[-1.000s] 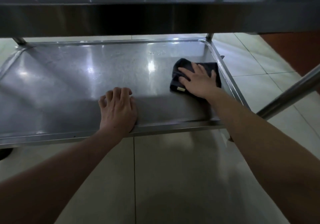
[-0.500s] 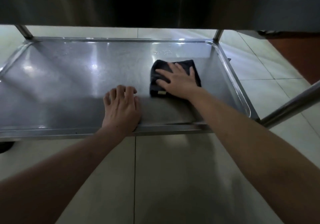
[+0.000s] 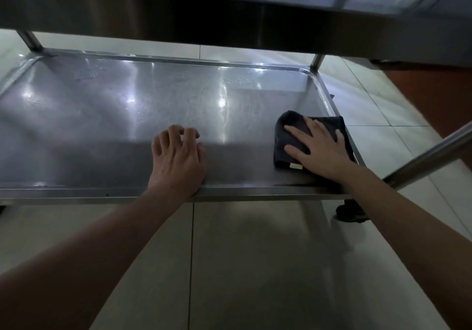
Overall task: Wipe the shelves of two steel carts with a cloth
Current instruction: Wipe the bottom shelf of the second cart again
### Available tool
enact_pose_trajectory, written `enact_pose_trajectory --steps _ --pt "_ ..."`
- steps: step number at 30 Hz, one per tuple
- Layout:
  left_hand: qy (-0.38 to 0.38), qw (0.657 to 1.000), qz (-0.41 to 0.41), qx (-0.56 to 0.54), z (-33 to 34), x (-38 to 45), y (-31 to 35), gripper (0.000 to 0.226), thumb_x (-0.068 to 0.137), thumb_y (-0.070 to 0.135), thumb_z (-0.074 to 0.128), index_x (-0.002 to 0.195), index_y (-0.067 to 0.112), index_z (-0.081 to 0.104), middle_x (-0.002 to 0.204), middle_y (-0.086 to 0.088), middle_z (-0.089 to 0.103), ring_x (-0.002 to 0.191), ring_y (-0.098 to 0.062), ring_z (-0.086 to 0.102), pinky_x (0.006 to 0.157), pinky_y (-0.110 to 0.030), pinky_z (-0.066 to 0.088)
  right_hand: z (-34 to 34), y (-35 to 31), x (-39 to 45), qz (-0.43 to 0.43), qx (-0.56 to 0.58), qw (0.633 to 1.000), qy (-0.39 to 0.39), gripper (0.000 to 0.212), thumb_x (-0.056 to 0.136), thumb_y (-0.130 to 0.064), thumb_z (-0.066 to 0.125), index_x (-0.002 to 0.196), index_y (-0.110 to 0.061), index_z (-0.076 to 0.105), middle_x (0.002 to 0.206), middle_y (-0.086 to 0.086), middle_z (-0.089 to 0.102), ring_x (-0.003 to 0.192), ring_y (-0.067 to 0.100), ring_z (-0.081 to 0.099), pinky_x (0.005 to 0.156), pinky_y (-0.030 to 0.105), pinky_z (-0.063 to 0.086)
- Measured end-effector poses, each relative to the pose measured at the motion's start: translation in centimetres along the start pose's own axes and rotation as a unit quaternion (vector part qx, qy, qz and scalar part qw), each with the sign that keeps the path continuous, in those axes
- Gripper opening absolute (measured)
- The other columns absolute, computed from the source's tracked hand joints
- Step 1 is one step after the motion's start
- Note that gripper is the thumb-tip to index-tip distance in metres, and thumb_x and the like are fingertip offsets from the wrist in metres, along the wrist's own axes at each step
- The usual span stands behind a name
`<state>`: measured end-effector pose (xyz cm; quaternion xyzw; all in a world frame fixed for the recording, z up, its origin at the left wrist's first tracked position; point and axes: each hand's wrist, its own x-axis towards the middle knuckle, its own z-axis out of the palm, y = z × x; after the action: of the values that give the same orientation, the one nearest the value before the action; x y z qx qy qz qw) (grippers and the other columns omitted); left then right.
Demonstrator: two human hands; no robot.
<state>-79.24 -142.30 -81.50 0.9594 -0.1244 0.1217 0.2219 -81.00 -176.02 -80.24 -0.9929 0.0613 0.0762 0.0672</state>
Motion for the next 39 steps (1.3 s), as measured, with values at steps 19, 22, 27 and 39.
enact_pose_trajectory --steps 19,22,27,39 --pt "0.010 1.000 -0.023 -0.009 -0.3 -0.3 0.5 0.022 0.101 0.026 0.038 0.123 0.022 0.039 0.123 -0.007 0.032 0.119 -0.026 0.029 0.117 -0.056 0.020 -0.2 1.4 -0.7 -0.029 -0.022 0.999 0.023 0.058 0.103 -0.070 0.032 0.158 -0.058 0.020 0.175 -0.004 0.008 0.160 0.020 0.007 0.125 0.061 0.006" --pt "0.012 1.000 -0.025 -0.005 -0.3 -0.4 0.4 0.021 0.101 0.027 0.037 0.122 0.022 0.039 0.122 -0.007 0.032 0.118 -0.026 0.029 0.117 -0.055 0.020 -0.3 1.0 0.2 -0.029 -0.014 0.999 0.026 0.058 0.102 -0.070 0.034 0.158 -0.058 0.022 0.174 -0.002 0.011 0.160 0.021 0.008 0.124 0.063 0.006" --pt "0.013 0.998 -0.044 -0.030 -0.4 -0.1 0.5 0.022 0.099 0.025 0.038 0.121 0.022 0.039 0.124 -0.008 0.033 0.121 -0.026 0.028 0.118 -0.054 0.020 -2.0 0.4 6.9 -0.027 -0.009 0.999 0.022 0.060 0.100 -0.074 0.032 0.157 -0.058 0.024 0.174 -0.005 0.013 0.159 0.023 0.013 0.123 0.064 0.008" --pt "0.018 0.999 -0.043 -0.012 -0.4 -0.1 0.6 0.026 0.097 0.022 0.040 0.123 0.018 0.040 0.125 -0.014 0.035 0.121 -0.035 0.033 0.116 -0.059 0.020 0.9 1.7 -2.6 -0.016 0.067 0.995 0.078 0.064 0.093 -0.067 0.027 0.148 -0.048 0.052 0.165 0.003 0.041 0.149 0.030 0.039 0.120 0.060 0.030"
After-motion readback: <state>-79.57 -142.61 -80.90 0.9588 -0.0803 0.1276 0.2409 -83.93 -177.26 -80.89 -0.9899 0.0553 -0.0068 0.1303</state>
